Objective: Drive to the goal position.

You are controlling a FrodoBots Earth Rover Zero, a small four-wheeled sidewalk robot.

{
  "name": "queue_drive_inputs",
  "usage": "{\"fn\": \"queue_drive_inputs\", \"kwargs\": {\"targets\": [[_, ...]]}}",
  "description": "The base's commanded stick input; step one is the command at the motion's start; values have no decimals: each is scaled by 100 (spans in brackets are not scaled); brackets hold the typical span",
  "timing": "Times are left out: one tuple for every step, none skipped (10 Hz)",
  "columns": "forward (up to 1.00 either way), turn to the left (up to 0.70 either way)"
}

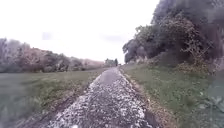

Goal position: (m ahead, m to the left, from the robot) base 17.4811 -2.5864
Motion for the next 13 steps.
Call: {"fn": "queue_drive_inputs", "kwargs": {"targets": [[60, 0], [60, 0], [60, 0], [60, 0], [60, 0], [60, 0], [60, 0], [60, 0], [60, 0], [60, 0], [60, 0], [60, 0], [60, 0]]}}
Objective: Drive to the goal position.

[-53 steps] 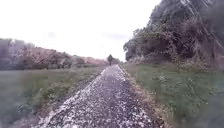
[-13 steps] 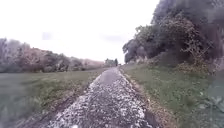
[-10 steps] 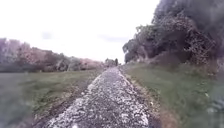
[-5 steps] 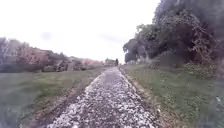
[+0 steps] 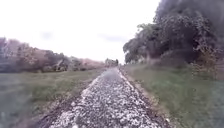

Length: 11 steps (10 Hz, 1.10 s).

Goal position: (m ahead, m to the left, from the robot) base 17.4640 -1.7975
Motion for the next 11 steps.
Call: {"fn": "queue_drive_inputs", "kwargs": {"targets": [[60, 0], [60, 0], [60, 0], [60, 0], [60, 0], [60, 0], [60, 0], [60, 0], [60, 0], [60, 0], [60, 0]]}}
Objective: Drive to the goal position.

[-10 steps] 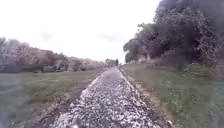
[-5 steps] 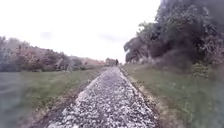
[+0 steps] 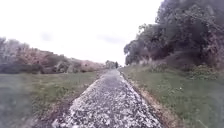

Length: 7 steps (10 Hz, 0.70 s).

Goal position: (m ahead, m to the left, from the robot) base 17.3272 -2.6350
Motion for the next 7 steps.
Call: {"fn": "queue_drive_inputs", "kwargs": {"targets": [[60, 0], [60, 0], [60, 0], [60, 0], [60, 0], [60, 0], [60, 0]]}}
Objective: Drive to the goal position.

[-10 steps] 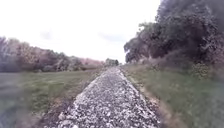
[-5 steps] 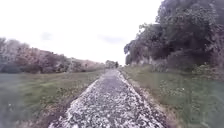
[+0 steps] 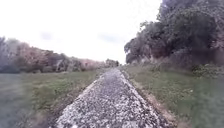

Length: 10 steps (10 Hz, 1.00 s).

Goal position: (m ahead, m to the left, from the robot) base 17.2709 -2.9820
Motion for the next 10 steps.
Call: {"fn": "queue_drive_inputs", "kwargs": {"targets": [[60, 0], [60, 0], [60, 0], [60, 0], [60, -2], [60, -9], [60, -15], [60, -15], [60, -15], [60, -10]]}}
